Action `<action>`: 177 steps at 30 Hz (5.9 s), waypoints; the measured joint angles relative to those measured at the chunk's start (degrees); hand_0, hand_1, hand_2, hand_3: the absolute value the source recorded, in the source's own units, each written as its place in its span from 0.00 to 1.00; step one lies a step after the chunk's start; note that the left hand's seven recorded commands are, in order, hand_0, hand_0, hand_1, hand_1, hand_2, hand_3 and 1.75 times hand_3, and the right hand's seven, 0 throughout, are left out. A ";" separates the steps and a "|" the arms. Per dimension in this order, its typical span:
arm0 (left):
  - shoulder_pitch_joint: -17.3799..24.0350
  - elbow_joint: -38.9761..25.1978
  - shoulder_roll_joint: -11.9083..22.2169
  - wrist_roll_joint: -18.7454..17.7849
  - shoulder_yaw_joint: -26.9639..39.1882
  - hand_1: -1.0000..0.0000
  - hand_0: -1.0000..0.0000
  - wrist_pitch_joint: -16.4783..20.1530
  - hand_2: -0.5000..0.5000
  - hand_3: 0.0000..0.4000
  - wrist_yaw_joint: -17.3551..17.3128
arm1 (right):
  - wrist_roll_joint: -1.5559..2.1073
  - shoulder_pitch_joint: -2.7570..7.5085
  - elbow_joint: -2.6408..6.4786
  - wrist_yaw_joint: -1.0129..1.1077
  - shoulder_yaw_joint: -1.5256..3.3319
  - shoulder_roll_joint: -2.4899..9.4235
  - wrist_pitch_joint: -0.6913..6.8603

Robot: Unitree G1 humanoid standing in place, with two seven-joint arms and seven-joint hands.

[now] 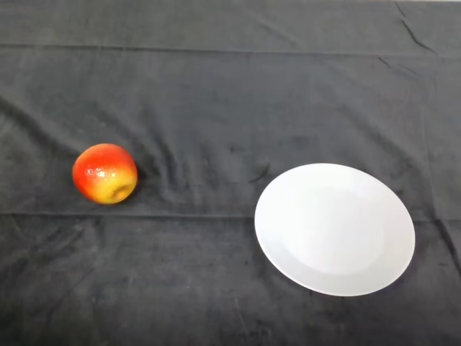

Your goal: Move the apple to the plate

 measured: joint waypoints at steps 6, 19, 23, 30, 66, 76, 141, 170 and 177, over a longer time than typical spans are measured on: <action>0.00 -0.06 0.00 1.06 0.27 1.00 1.00 0.27 0.50 0.00 -0.25 | 0.00 0.00 0.00 0.00 0.00 0.00 0.00; -0.05 -0.33 -0.44 1.72 1.94 1.00 1.00 0.73 0.50 0.00 -0.68 | 0.00 0.00 0.00 0.00 0.00 0.00 0.00; -0.19 -0.54 -1.60 2.93 1.90 1.00 1.00 0.73 0.50 0.00 -0.69 | 0.00 0.00 0.00 0.00 0.00 0.00 0.00; -0.91 -1.85 -4.52 5.15 0.89 1.00 1.00 0.75 0.50 0.00 -1.17 | 0.00 0.00 0.00 0.00 0.00 0.00 0.00; -1.49 -4.41 -15.29 21.17 -13.98 1.00 1.00 -2.57 0.50 0.00 -11.14 | 0.00 0.00 0.00 0.00 0.01 0.00 0.01; -1.50 -4.42 -17.24 24.03 -16.95 1.00 1.00 -3.87 0.50 0.00 -14.18 | 0.00 0.00 0.00 0.00 0.01 0.00 0.01; -10.05 -6.85 -29.32 36.13 -47.38 0.00 0.00 -20.79 0.50 1.00 -10.16 | 0.00 0.00 0.00 -0.01 0.01 0.00 0.01; -12.43 -9.33 -30.14 34.13 -66.98 1.00 1.00 -15.53 0.50 0.00 -7.16 | 0.00 0.00 0.00 -0.01 0.01 0.00 0.01; -12.49 -9.36 -29.38 33.61 -67.75 1.00 1.00 -15.54 0.50 0.00 -6.17 | 0.00 0.00 0.00 -0.01 0.01 0.00 0.01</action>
